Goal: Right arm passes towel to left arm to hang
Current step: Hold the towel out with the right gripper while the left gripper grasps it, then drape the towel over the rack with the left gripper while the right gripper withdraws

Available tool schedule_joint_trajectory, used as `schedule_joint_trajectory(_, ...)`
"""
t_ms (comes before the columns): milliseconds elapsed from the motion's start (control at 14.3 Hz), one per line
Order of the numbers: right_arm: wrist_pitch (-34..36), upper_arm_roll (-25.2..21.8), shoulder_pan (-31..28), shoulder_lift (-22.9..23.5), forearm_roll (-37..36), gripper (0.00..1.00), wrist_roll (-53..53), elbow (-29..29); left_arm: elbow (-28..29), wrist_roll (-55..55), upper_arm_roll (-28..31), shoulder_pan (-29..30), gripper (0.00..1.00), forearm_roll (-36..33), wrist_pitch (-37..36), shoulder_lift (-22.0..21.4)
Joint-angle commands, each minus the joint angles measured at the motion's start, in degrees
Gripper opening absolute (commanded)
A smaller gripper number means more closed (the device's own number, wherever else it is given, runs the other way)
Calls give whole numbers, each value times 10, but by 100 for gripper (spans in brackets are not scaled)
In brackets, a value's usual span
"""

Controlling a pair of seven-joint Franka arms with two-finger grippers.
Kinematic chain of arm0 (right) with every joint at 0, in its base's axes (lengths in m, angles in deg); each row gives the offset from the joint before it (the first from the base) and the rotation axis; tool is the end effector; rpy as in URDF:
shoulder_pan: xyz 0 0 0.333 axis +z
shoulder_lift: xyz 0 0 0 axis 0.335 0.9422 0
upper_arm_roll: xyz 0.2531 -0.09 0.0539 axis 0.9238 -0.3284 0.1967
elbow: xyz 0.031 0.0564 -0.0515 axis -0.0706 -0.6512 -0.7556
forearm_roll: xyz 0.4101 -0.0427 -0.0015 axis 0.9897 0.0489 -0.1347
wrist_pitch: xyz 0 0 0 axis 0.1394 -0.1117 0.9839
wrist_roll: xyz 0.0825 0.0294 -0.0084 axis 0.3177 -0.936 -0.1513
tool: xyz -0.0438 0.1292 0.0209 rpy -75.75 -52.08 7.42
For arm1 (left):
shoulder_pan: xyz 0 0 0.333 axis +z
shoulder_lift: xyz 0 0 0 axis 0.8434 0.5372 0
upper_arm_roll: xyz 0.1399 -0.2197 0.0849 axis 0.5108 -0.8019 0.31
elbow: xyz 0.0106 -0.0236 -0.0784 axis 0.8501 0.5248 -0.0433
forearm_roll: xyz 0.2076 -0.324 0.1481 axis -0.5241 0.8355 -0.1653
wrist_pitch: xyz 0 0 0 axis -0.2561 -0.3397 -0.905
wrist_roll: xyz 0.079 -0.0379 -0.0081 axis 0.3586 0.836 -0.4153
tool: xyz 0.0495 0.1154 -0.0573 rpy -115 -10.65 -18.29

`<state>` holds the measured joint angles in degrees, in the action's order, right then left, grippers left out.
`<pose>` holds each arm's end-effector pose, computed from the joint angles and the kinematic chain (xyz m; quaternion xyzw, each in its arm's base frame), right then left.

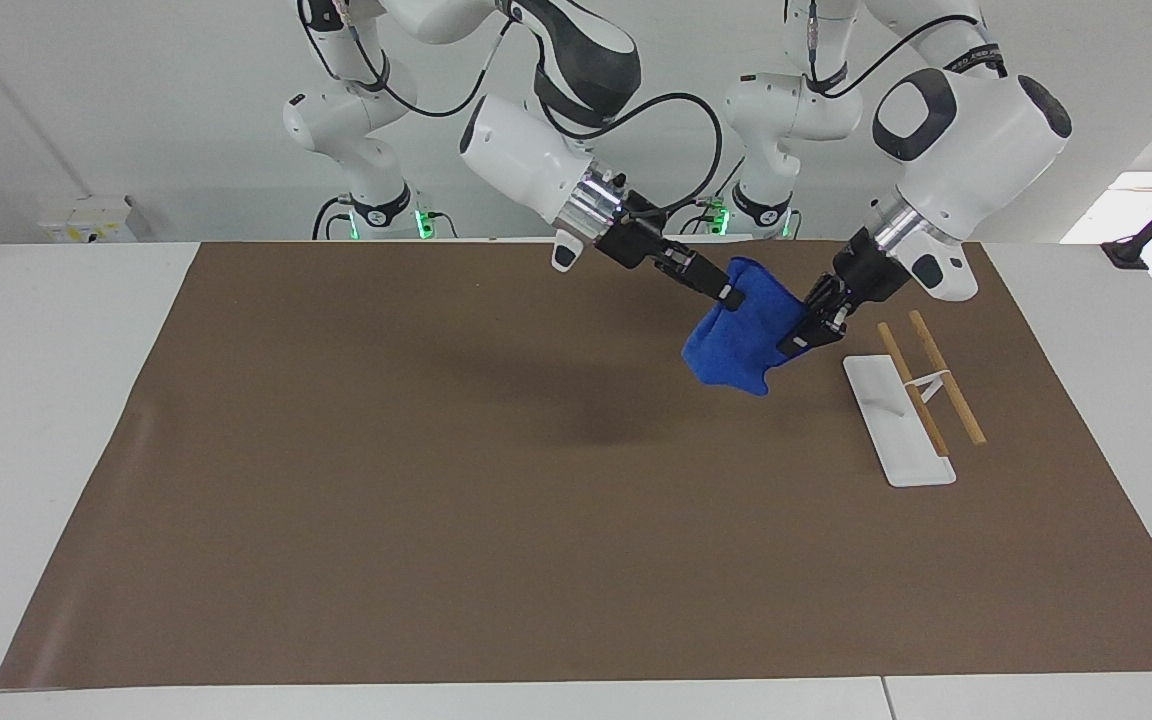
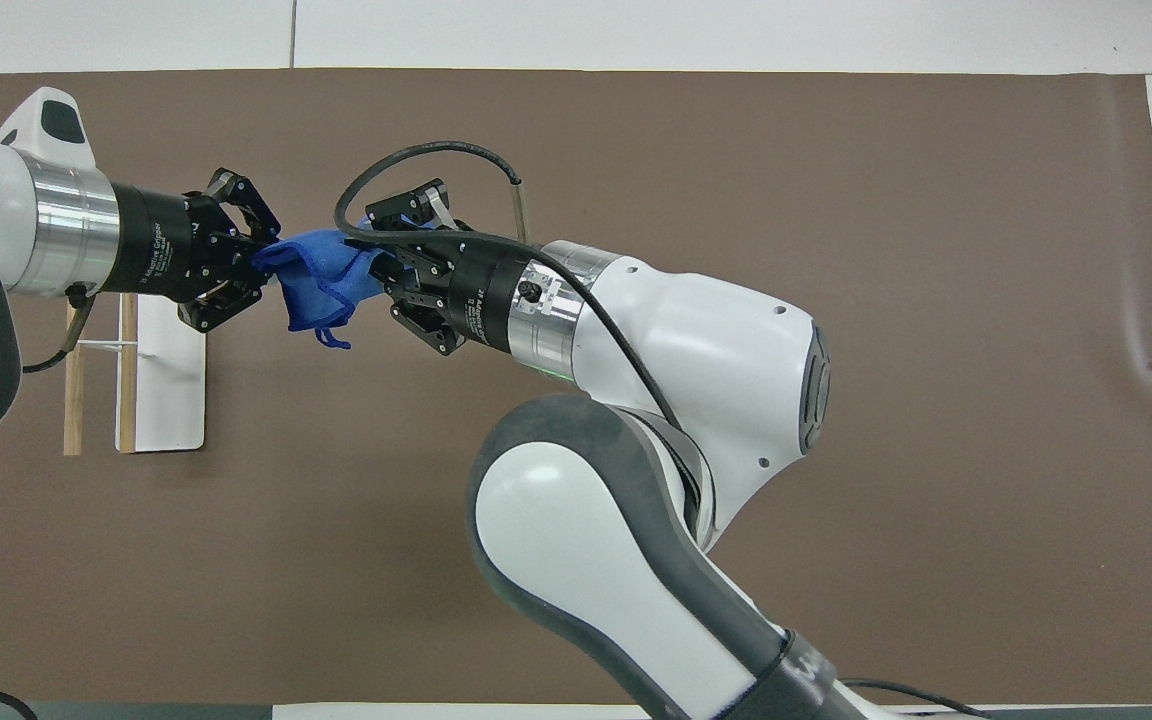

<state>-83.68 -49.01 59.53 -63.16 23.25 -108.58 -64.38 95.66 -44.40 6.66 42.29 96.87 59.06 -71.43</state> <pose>0.5556 0.4535 0.4751 -0.7138 0.4505 0.0735 0.5312 0.5880 -0.1594 0.4708 0.8406 0.4862 -0.0740 0.2270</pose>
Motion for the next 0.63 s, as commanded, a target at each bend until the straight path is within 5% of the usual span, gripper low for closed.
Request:
schedule_joint_trajectory(0, -11, 1, -6, 1, 7, 0, -4, 1, 6, 8, 3, 11, 0, 0, 5, -11)
schedule_joint_trajectory(279, -13, -1, -7, 1, 0, 0, 16, -1, 8, 56, 3, 19, 0, -63, 17, -13)
schedule_joint_trajectory(349, -31, -1, -4, 1, -4, 30, 52, -6, 9, 63, 3, 19, 0, -76, 23, -12)
schedule_joint_trajectory(419, -60, -1, -1, -1, -6, 99, 90, -20, 12, 80, 3, 19, 0, -78, 30, -13)
schedule_joint_trajectory(559, -119, -1, -2, -4, -8, 100, 190, -55, 13, 127, 4, 37, 0, -80, 34, -12)
